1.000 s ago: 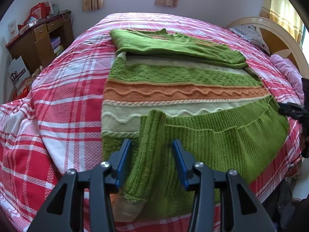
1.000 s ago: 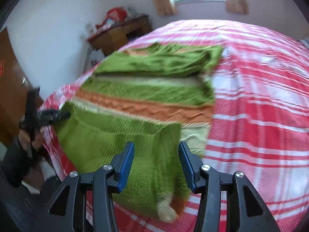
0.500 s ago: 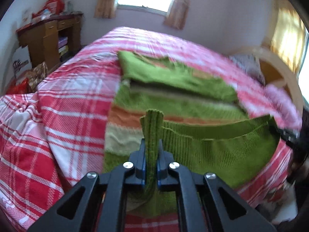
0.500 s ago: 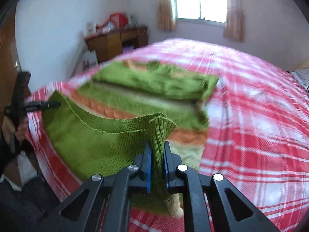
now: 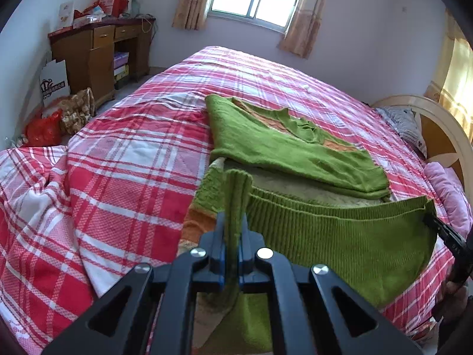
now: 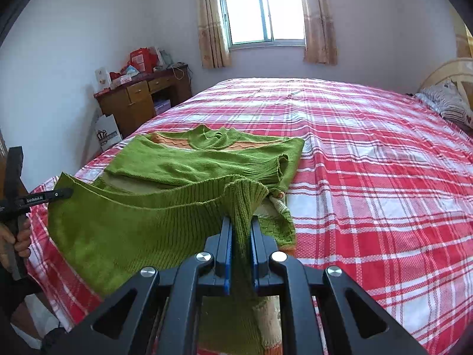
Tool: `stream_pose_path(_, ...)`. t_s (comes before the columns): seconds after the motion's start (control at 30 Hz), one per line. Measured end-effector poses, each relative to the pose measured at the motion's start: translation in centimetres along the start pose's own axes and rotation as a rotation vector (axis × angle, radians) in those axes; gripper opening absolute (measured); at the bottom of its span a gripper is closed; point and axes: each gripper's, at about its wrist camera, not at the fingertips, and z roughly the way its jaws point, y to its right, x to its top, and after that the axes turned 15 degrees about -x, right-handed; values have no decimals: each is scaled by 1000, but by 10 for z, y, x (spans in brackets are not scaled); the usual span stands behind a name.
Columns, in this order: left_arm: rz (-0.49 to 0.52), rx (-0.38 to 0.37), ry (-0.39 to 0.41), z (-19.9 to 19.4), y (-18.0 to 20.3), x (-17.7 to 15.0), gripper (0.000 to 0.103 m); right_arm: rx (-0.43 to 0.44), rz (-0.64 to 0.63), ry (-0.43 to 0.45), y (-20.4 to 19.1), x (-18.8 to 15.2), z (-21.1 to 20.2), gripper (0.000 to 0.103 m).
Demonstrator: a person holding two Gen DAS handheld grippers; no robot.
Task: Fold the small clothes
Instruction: 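Lift the hem with both grippers and fold it over toward the collar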
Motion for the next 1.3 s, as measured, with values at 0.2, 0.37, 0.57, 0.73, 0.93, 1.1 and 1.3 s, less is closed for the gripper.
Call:
stream_pose_path(0.2, -48, -1, 40, 2, -4, 20, 6, -32, 11, 40, 5, 15, 0, 9)
stream_pose_path(0.37, -42, 12, 48, 13, -1, 41, 6, -47, 33, 53, 12, 37, 12, 7)
stream_pose_path(0.57, -44, 5, 50, 22, -1, 49, 6, -15, 42, 12, 13, 46, 31, 7)
stream_pose_path(0.73, -56, 12, 57, 23, -4, 52, 6, -33, 42, 24, 14, 48, 33, 6)
stream_pose_path(0.93, -53, 28, 71, 28, -5, 72, 6, -79, -18, 78, 6, 67, 35, 6)
stream_pose_path(1.1, -39, 43, 91, 39, -2, 95, 6, -96, -12, 92, 9, 88, 51, 6)
stream_pose_path(1.3, -51, 51, 97, 63, -7, 119, 6, -113, -9, 96, 9, 111, 77, 6)
